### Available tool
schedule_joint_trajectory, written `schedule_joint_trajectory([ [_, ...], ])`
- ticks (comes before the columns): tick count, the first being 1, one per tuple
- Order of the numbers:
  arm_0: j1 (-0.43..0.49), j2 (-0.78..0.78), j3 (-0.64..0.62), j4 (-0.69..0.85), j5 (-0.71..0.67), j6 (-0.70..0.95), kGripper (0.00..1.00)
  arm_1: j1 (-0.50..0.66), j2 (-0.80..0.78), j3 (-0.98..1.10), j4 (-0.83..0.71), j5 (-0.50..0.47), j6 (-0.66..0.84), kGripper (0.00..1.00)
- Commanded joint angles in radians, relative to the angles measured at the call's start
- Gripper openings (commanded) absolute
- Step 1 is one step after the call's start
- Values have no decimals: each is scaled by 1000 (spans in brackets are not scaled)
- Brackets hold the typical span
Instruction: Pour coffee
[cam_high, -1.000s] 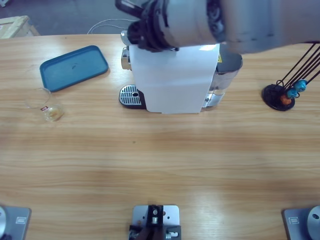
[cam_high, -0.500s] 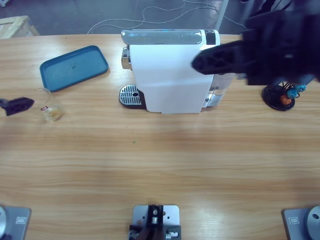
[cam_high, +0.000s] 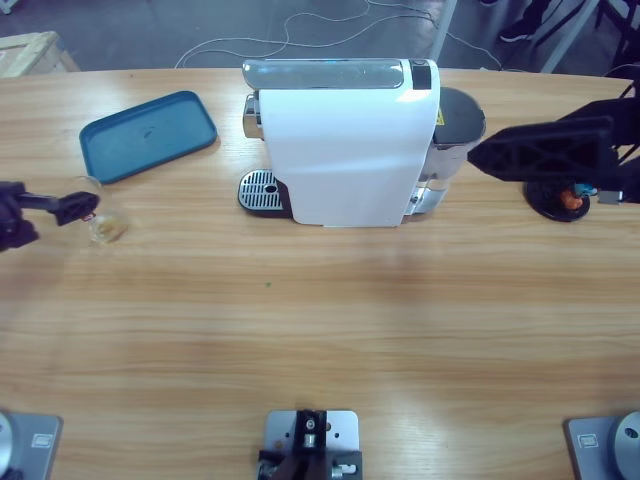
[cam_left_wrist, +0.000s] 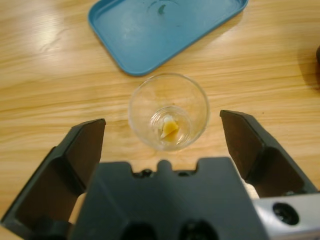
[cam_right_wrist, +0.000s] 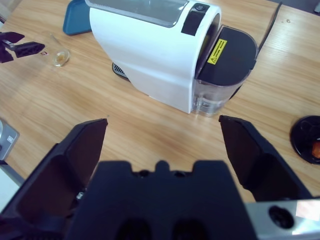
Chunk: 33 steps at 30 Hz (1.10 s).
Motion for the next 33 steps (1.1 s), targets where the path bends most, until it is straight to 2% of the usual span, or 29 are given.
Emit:
schedule_joint_trajectory([
  [1, 7, 202, 59, -189, -18, 2, 991, 13, -30, 28, 66, -11, -16, 1000],
  [4, 7, 245, 75, -242, 4, 2, 963, 13, -38, 35, 77, -11, -16, 1000],
  [6, 7, 249, 82, -260, 8, 3, 834, 13, -45, 47, 77, -11, -14, 1000],
  [7, 7, 249, 83, -260, 23, 5, 728, 13, -46, 52, 77, -11, -14, 1000],
  [10, 7, 253, 87, -260, 31, 6, 733, 13, -47, 58, 77, -13, -13, 1000],
  [11, 7, 253, 87, -260, 31, 6, 630, 13, -47, 59, 77, -13, -13, 1000],
  [12, 7, 251, 88, -260, 36, 6, 468, 13, -47, 59, 77, -13, -10, 1000],
  [14, 12, 250, 90, -261, 37, 8, 216, 13, -50, 59, 76, -13, -10, 1000],
  [15, 12, 251, 90, -264, 31, 12, 48, 13, -52, 59, 77, -13, -10, 1000],
  [16, 12, 249, 92, -266, 30, 21, 0, 13, -55, 59, 77, -13, -10, 1000],
  [20, 11, 174, 99, -266, -21, 109, 0, 13, -87, 18, 136, -58, -16, 1000],
  [23, 15, 43, 59, -253, -248, 348, 0, 13, -150, -19, 202, -72, -27, 1000],
  [27, 37, -30, -40, -100, -541, 600, 0, 13, -242, -6, 268, -75, -36, 1000],
  [30, 99, -3, -115, -45, -782, 745, 0, 13, -295, 16, 327, -73, -40, 1000],
  [33, 152, 119, -231, -3, -883, 888, 0, 13, -337, 22, 358, -74, -40, 1000],
])
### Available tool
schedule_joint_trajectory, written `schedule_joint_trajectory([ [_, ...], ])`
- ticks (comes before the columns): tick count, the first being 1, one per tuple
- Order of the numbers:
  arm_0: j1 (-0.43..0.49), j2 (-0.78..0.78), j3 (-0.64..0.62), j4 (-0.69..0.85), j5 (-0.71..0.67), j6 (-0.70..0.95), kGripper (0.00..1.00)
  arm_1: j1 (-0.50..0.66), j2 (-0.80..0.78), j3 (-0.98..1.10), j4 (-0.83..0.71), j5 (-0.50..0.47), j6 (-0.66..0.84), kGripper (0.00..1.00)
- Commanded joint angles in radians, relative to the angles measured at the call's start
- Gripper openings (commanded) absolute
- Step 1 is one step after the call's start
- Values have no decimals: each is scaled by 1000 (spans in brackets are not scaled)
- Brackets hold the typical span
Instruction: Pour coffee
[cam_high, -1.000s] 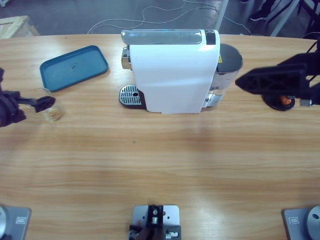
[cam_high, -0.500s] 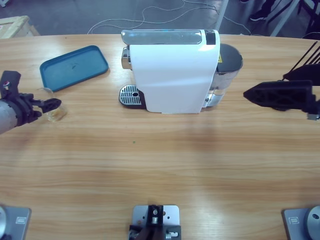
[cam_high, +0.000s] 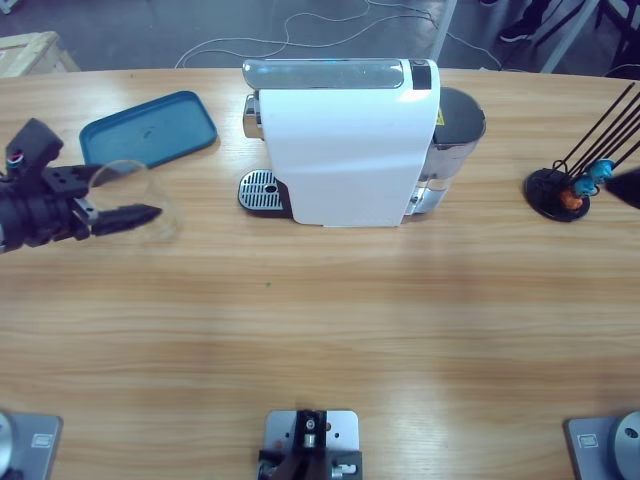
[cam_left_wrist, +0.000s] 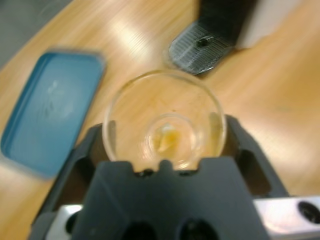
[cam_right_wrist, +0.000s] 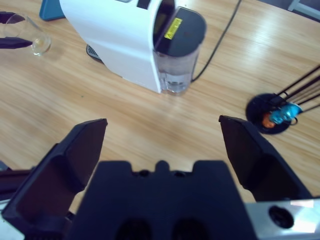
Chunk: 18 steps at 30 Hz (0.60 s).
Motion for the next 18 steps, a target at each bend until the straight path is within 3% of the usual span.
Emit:
schedule_joint_trajectory([
  [1, 130, 157, -219, 114, -359, 334, 0, 13, -139, 38, 107, -16, -16, 1000],
  [6, 207, 352, -311, 113, -490, 453, 0, 13, -140, 26, 133, -30, -32, 1000],
  [18, 177, 539, -400, 61, -532, 458, 0, 11, -111, 19, 166, -32, -35, 1000],
])
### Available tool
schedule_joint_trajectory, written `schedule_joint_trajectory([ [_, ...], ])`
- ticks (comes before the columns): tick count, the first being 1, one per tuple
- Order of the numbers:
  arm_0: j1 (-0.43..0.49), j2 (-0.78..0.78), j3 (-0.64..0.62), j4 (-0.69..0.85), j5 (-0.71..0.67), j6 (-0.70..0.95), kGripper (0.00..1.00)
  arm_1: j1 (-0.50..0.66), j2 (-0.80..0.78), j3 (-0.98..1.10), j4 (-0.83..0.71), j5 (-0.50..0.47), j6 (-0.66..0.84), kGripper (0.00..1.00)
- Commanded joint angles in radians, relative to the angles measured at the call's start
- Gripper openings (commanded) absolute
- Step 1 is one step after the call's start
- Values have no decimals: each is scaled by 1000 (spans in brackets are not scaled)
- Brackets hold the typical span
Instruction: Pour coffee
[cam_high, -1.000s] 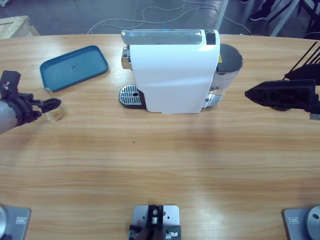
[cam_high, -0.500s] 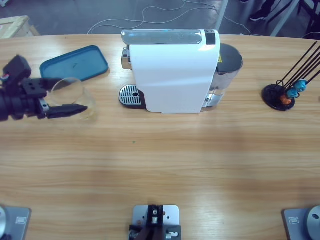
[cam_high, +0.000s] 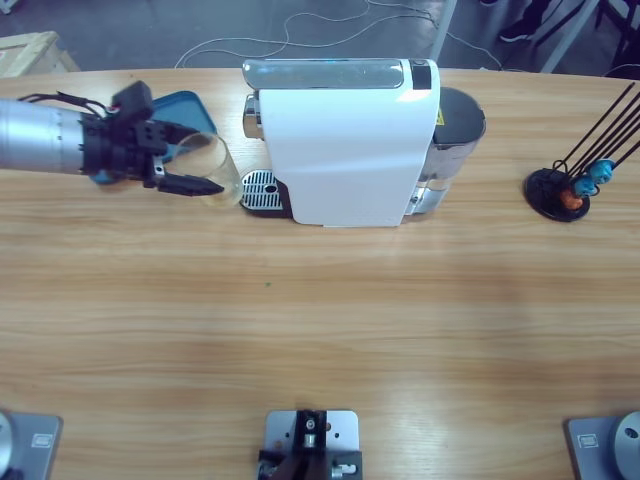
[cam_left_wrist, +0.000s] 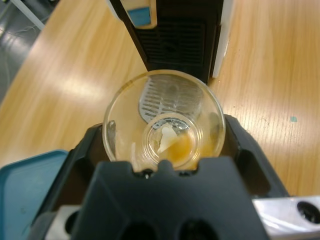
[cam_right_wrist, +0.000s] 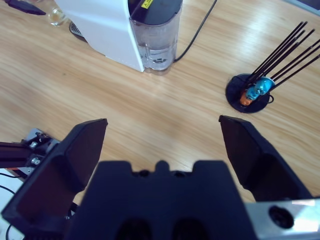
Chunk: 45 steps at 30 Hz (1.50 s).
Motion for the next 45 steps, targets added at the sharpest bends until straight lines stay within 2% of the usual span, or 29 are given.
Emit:
schedule_joint_trajectory([
  [1, -26, 114, -50, -39, -33, -11, 0, 11, 10, 13, 12, -20, -15, 1000],
  [10, -66, 185, -87, -90, -35, -52, 0, 11, 13, 14, 18, -19, -14, 1000],
  [25, -100, 208, -109, -101, -30, -66, 0, 6, 33, 17, 9, -20, -15, 1000],
  [26, -100, 208, -109, -101, -31, -66, 123, 6, 32, 17, 9, -20, -16, 1000],
  [27, -100, 209, -106, -103, -32, -65, 695, 6, 32, 17, 9, -20, -16, 1000],
  [28, -102, 208, -102, -108, -36, -66, 931, 6, 32, 17, 9, -20, -16, 1000],
  [30, -102, 204, -97, -111, -37, -67, 982, 6, 33, 17, 9, -19, -16, 1000],
  [37, -98, 169, -67, -116, -39, -68, 982, 6, 34, 8, 10, -20, -17, 1000],
  [42, -15, -28, 44, -115, -70, -68, 982, 2, 73, -61, -8, -69, -17, 1000],
  [45, 17, -162, 120, -113, -70, -128, 982, -87, 164, -192, 30, -73, -26, 1000],
])
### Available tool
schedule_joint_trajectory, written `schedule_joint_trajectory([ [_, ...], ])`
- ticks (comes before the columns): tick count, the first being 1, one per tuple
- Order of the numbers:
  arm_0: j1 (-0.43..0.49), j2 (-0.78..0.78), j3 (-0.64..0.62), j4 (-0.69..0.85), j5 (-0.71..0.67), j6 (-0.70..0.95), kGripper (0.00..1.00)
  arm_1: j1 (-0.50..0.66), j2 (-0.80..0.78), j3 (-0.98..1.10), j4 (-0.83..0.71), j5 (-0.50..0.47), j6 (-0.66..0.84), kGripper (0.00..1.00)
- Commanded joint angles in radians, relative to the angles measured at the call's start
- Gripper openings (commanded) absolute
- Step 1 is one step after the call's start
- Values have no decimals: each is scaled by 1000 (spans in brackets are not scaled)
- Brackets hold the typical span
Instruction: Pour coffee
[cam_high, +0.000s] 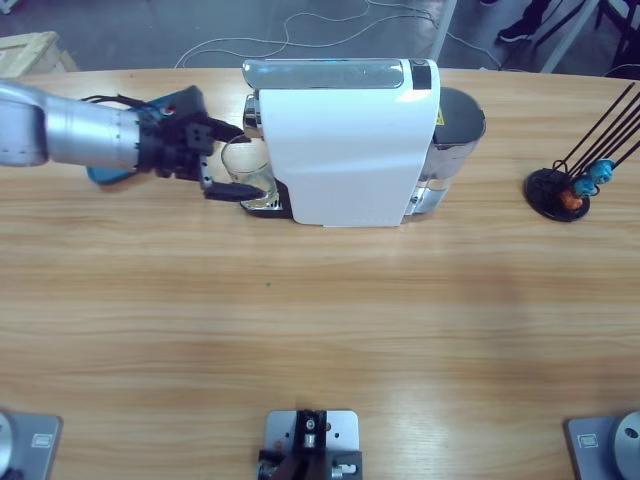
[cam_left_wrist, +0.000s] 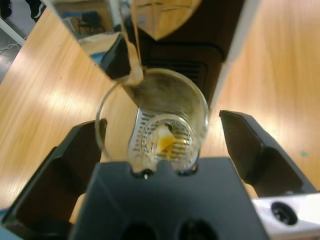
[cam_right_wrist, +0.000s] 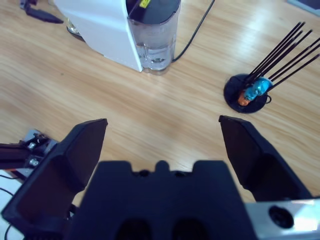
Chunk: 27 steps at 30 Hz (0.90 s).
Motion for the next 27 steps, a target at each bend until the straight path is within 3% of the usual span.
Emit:
schedule_joint_trajectory([
  [1, 87, -323, 199, -2, -29, -142, 982, -136, 201, -238, 38, -54, -33, 1000],
  [4, 35, -422, 257, 23, 53, -252, 982, -269, 358, -412, 43, -35, -71, 997],
  [5, 23, -453, 267, 37, 90, -267, 982, -306, 433, -482, 47, -6, -97, 940],
  [6, 8, -494, 268, 72, 136, -273, 982, -330, 494, -550, 52, 45, -118, 781],
  [8, -25, -566, 258, 148, 196, -274, 982, -373, 645, -720, 104, 211, -176, 311],
  [10, -66, -620, 240, 222, 260, -292, 988, -390, 752, -852, 157, 281, -188, 45],
  [11, -91, -626, 208, 299, 288, -301, 1000, -392, 794, -903, 186, 264, -168, 0],
  [12, -106, -629, 177, 369, 318, -317, 1000, -392, 842, -974, 245, 207, -130, 0],
  [14, -109, -641, 154, 416, 342, -346, 1000, -397, 912, -1097, 326, 183, -130, 0],
  [21, -111, -635, 155, 388, 323, -354, 1000, -403, 1088, -1257, 407, 322, -139, 0],
  [27, -111, -625, 161, 388, 339, -354, 1000, -400, 1136, -1280, 409, 315, -159, 0],
])
